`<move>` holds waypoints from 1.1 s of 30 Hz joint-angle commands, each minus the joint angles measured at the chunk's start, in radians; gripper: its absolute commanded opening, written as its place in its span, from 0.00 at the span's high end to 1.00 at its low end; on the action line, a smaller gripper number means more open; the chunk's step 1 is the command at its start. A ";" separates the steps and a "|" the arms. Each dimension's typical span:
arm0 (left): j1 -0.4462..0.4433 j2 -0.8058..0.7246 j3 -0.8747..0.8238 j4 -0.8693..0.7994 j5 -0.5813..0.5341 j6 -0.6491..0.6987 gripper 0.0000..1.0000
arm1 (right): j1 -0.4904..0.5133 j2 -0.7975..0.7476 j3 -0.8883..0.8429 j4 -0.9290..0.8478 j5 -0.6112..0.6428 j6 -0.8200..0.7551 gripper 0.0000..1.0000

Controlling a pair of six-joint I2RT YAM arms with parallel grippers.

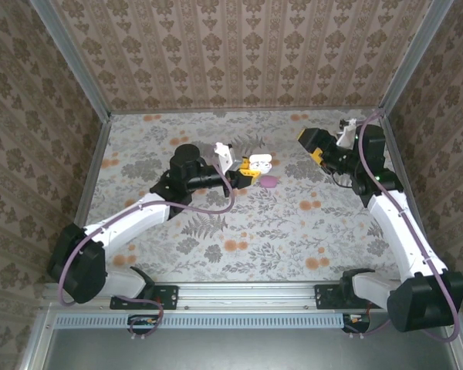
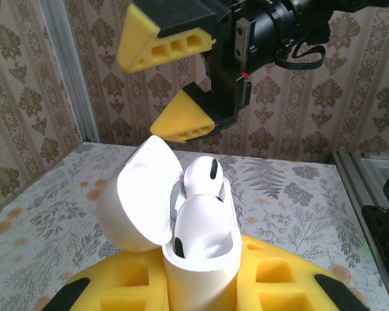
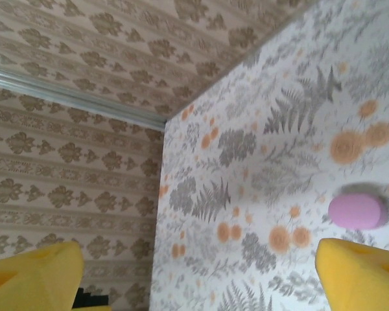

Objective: Insert wireless bluetooth earbuds into charging case

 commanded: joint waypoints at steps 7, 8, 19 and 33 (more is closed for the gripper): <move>-0.002 0.052 0.074 -0.019 0.060 0.052 0.88 | 0.026 0.004 0.067 -0.090 -0.077 -0.002 0.24; -0.001 0.054 0.075 -0.019 0.060 0.052 0.88 | 0.035 0.007 0.073 -0.094 -0.077 -0.005 0.27; -0.005 0.044 0.076 -0.066 0.055 0.076 0.88 | 0.145 0.106 0.187 -0.125 -0.096 -0.038 0.34; -0.011 0.056 0.091 -0.048 0.030 0.074 0.88 | 0.224 0.230 0.273 -0.278 -0.133 -0.155 0.36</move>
